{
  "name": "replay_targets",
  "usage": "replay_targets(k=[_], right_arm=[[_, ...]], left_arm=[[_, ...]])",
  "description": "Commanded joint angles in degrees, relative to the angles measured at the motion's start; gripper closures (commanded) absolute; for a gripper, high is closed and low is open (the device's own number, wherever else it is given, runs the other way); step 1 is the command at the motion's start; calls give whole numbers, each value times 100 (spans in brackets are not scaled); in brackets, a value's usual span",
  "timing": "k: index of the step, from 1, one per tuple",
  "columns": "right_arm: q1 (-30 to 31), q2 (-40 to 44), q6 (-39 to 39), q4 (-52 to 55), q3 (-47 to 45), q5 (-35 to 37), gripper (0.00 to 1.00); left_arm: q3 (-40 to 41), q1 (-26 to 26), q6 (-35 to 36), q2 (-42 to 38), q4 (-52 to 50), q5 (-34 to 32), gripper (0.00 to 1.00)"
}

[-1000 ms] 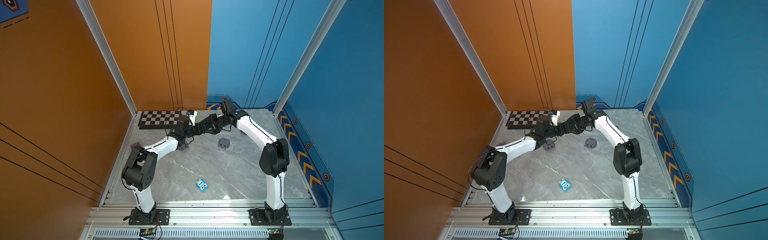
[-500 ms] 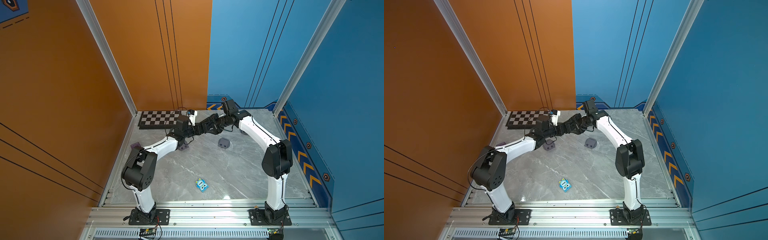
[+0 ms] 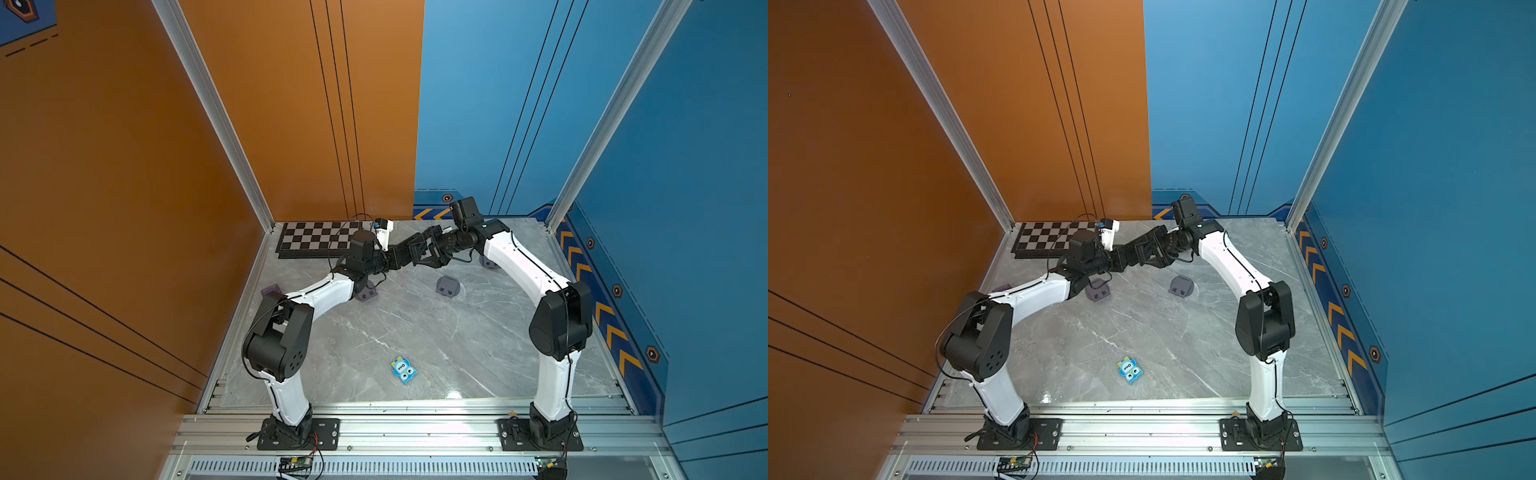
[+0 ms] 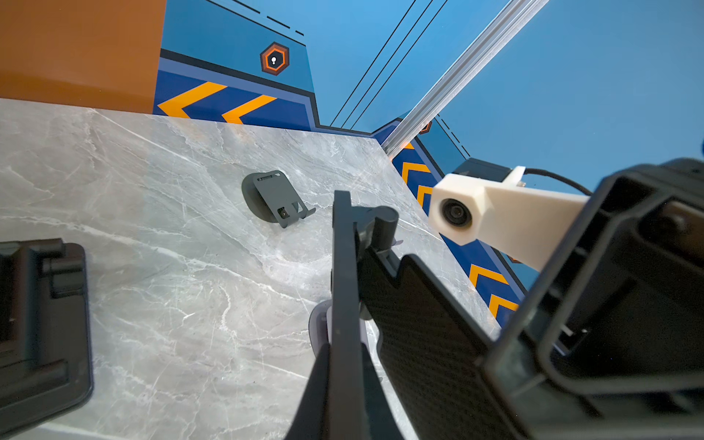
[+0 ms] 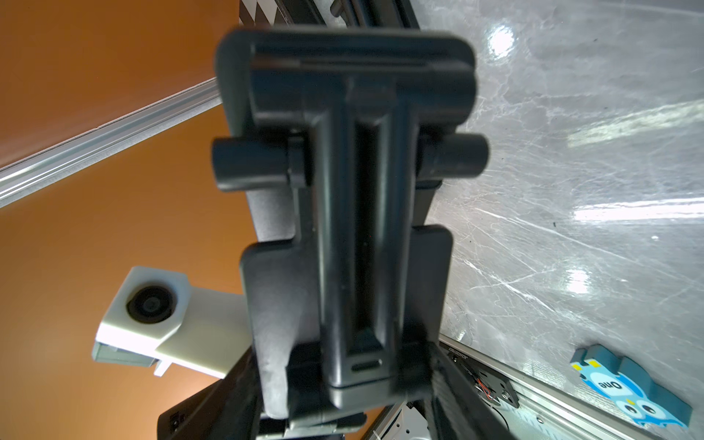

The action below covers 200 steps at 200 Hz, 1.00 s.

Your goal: Open the phone stand

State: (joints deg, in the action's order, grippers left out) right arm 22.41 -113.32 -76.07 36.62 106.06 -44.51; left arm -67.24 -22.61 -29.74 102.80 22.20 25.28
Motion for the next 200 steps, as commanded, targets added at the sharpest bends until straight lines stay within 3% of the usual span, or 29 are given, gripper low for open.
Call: replay_targets(k=[1,76,200], right_arm=[[-537,606,-31,43,-78,85,62],[-903,815,180,152,-279,-40,61],[-731,495,451,196,-235,-170,58]], left_arm=[[218,449,-129,-40,-179,-407,100],[282,538,-147,-145,-177,-335,100],[186,506,-148,-274,-181,-124,100]])
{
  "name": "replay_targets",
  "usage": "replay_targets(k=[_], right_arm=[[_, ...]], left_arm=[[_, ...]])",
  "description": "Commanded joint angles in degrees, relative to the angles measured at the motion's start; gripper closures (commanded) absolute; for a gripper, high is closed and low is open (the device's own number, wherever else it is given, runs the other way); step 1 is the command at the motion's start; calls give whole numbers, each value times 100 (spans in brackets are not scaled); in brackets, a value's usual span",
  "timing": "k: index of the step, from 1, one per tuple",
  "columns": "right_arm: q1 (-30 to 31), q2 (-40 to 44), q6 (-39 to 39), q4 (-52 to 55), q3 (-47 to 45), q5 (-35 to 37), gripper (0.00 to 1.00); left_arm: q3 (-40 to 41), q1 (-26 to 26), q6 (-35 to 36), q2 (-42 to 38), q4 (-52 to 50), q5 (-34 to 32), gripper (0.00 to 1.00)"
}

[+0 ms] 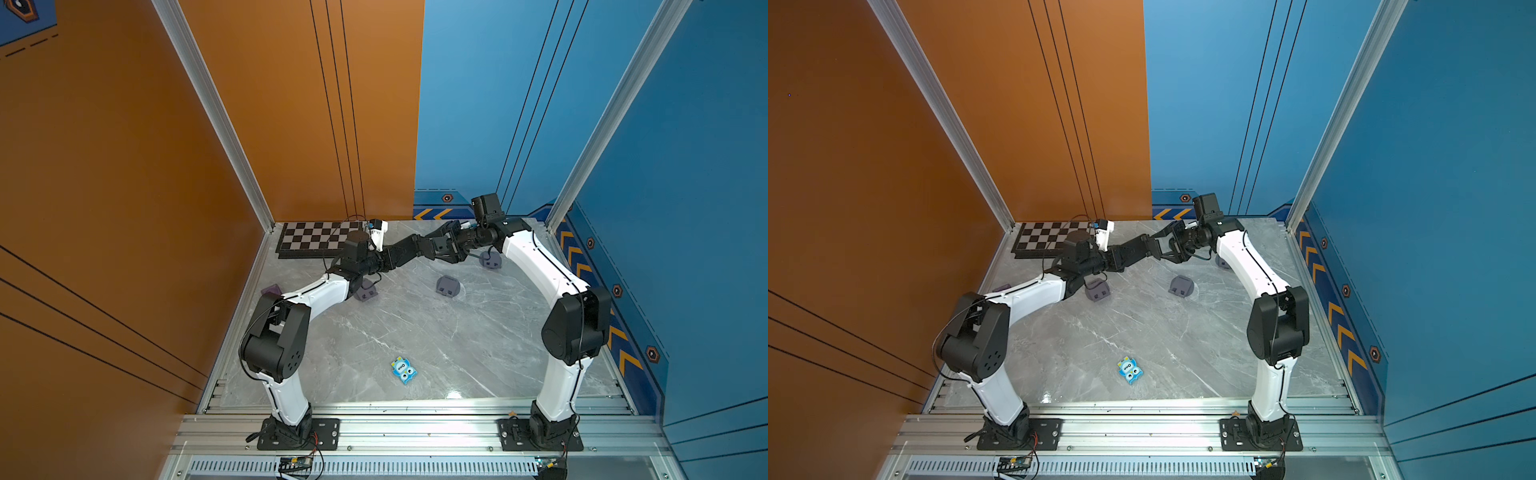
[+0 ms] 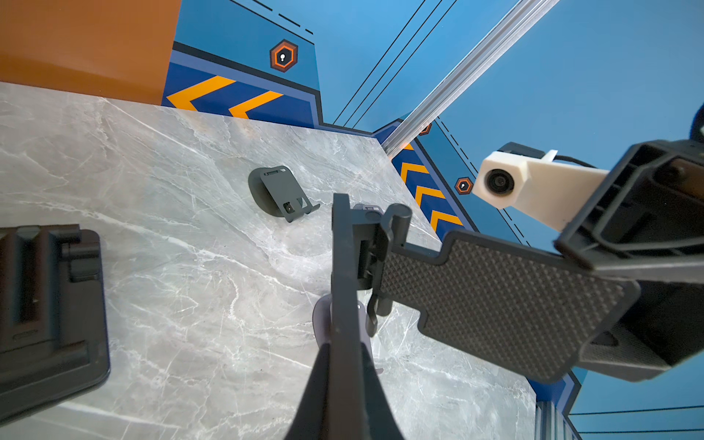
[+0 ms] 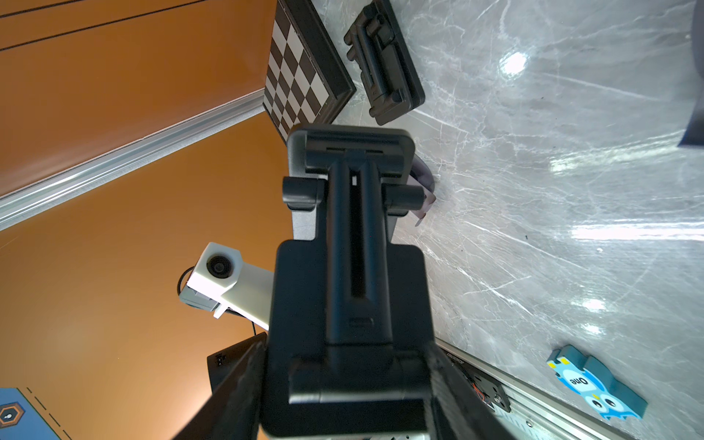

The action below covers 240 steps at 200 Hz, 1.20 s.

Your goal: Open the phone stand

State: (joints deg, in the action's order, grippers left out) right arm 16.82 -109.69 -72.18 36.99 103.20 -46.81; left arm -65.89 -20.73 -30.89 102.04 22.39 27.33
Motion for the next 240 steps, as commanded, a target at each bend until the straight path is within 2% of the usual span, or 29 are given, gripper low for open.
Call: replay_targets(k=[1,14,29,35,44,50,65,93,125,144,162,179,202,221,240], right_arm=[[-171,128,72,159,51,59,58],[-129,71,214,197,104,22,54],[-109,-12,530,330,281,-3,43],[-104,-57,725,382,385,-8,36],[-102,-96,1052,511,567,32,18],[-105,-109,1257,588,683,68,9],[-97,-123,1681,740,948,167,0],[-91,-201,2350,1161,1252,366,0],[-40,-275,3192,1700,1505,676,1],[6,-372,3770,2221,1835,951,3],[57,-435,4306,2636,2010,1190,5],[89,-457,4707,2915,2025,1381,9],[102,-447,4983,3053,1888,1452,22],[221,-427,5087,3059,1737,1467,33],[425,-401,5216,3051,1545,1579,38]], left_arm=[[46,321,-32,-200,-205,-327,100],[15,284,-5,-211,-209,-285,100],[-20,230,54,-250,-202,-239,100],[-22,206,102,-275,-205,-216,100],[3,167,182,-313,-215,-224,100],[28,142,222,-358,-216,-233,100],[89,114,314,-436,-227,-211,100],[29,44,727,-560,-638,-160,100],[-491,-90,1785,-597,-1869,-85,100],[-937,-273,2704,-579,-2974,-460,100],[-975,-443,3419,-718,-3267,-1081,100],[-961,-641,4171,-876,-3670,-1816,100],[-819,-807,5029,-1068,-3812,-2193,100],[-702,-732,5213,-1215,-3813,-2057,100],[-656,-687,5301,-1309,-3806,-1861,100]])
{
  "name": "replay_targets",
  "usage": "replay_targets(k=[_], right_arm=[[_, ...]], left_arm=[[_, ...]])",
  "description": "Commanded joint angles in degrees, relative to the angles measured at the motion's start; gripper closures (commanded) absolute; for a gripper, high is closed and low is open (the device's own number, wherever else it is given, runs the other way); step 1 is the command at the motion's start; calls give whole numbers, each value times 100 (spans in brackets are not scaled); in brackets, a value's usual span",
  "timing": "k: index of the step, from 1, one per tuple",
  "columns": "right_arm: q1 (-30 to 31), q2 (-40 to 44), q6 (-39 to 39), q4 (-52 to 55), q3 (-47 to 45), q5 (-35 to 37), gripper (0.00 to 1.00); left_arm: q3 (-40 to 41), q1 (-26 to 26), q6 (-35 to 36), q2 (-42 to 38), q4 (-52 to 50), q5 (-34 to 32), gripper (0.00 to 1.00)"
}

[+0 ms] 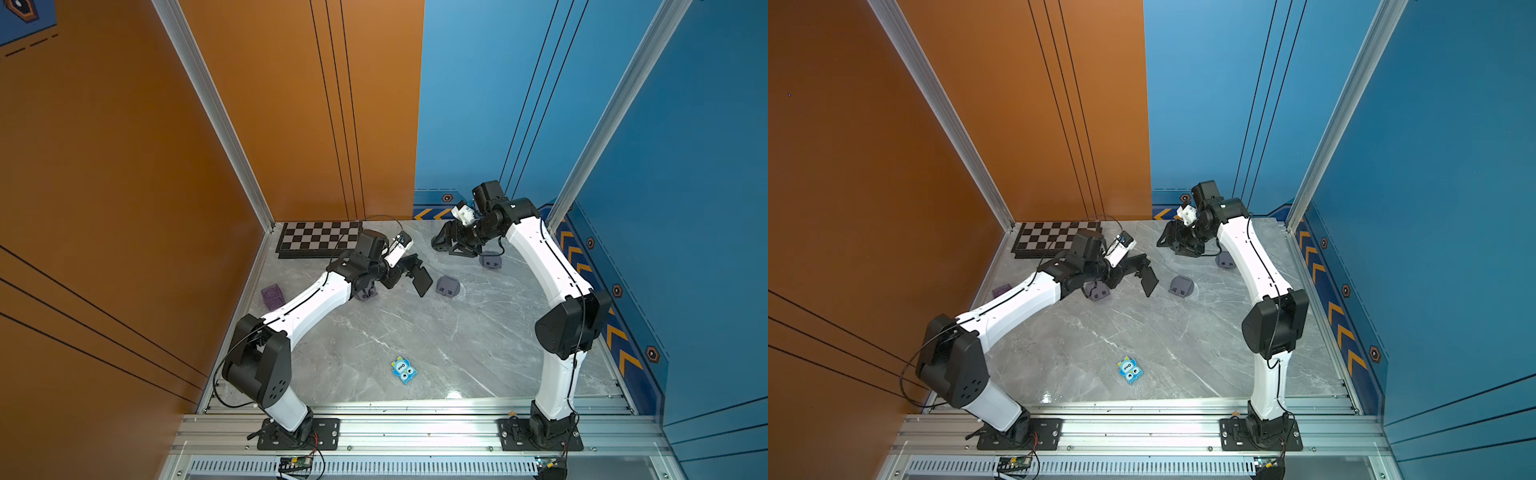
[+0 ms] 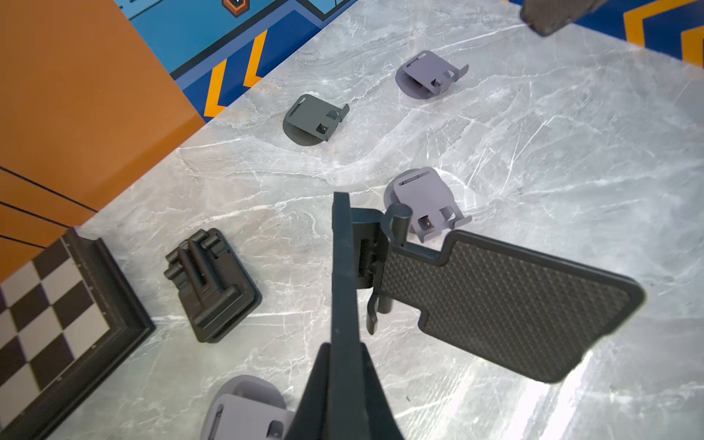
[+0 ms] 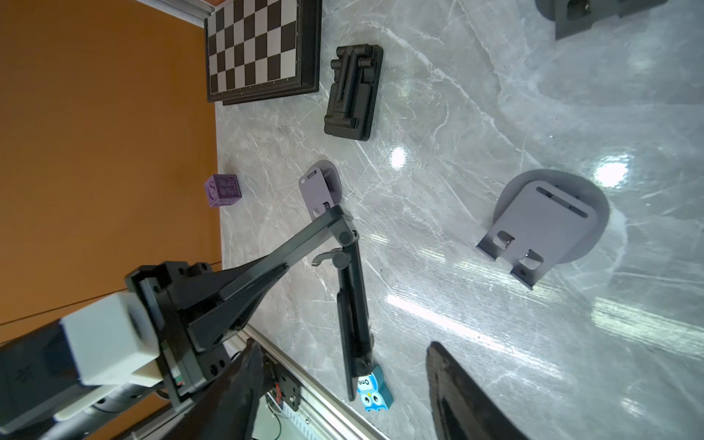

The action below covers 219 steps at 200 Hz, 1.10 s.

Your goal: Open the phone stand

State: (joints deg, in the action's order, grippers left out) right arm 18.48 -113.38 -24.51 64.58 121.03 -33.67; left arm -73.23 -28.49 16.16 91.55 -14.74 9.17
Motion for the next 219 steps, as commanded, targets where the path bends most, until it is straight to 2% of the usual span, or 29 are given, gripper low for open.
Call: replay_targets(k=[1,45,165,206,219], right_arm=[[269,-33,457,292,-247,274,39],[649,-113,583,249,-451,361,53],[997,-504,500,204,-161,404,68],[1100,-694,490,213,-142,387,94],[1130,-705,481,213,-137,386,98]], left_arm=[[80,89,597,-260,-96,-33,100],[90,88,686,-332,-101,162,100],[45,45,528,-316,-108,332,100],[19,28,485,-281,-98,361,100],[17,27,477,-265,-101,346,100]])
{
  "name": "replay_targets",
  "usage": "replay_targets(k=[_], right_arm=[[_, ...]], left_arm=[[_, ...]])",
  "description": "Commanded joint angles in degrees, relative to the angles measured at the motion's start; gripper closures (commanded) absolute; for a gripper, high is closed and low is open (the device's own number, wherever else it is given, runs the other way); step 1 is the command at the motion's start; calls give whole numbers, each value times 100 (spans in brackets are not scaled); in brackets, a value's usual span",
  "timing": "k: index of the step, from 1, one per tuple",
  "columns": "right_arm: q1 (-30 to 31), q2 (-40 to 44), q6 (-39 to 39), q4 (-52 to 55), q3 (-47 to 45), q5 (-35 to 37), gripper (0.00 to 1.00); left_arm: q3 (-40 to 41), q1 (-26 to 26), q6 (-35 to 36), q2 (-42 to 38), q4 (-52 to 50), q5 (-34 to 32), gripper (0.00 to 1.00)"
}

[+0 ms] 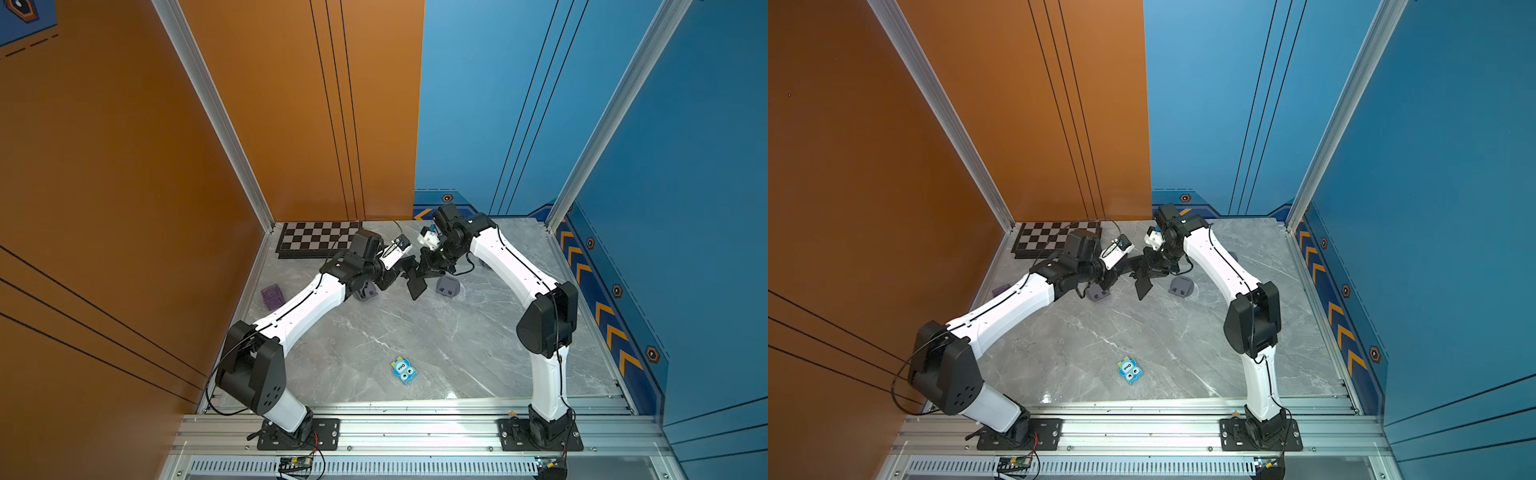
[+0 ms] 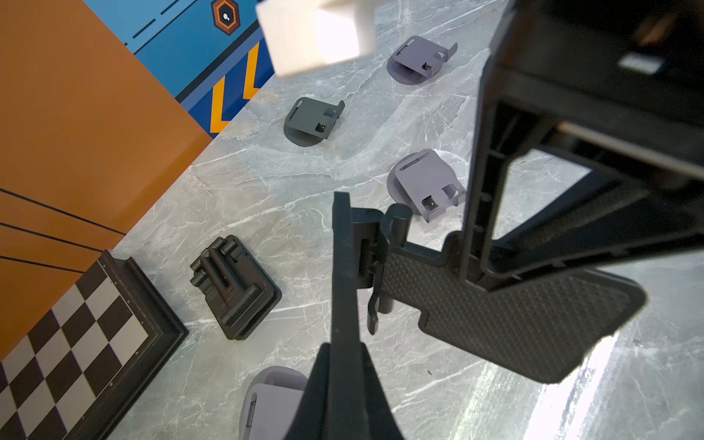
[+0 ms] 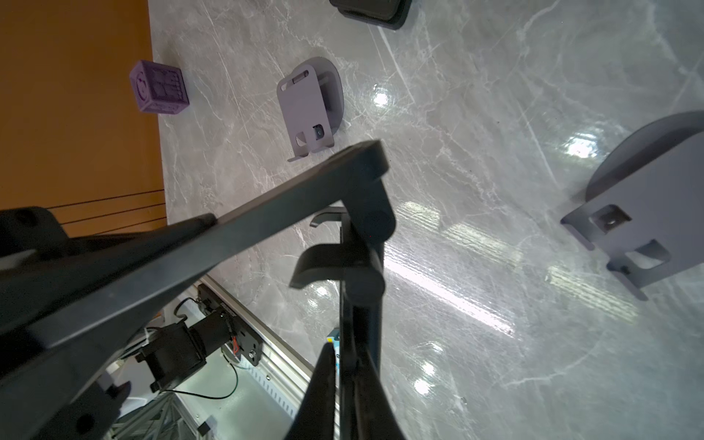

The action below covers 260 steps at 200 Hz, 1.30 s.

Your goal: Open the phone stand

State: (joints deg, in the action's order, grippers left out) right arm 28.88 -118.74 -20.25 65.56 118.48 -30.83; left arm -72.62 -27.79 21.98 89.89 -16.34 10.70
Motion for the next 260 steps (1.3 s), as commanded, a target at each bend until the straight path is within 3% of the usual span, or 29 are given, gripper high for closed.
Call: replay_targets(k=[1,108,210,260], right_arm=[[91,-168,55,115,117,102,98],[598,443,537,312,68,207,100],[831,1013,670,116,-345,-1272,100],[979,1278,621,45,-483,-1572,100]], left_arm=[[-43,-43,-105,-96,59,190,100],[158,486,-133,170,191,546,100],[-249,1178,-177,969,434,780,100],[-688,1256,-260,1605,500,806,100]])
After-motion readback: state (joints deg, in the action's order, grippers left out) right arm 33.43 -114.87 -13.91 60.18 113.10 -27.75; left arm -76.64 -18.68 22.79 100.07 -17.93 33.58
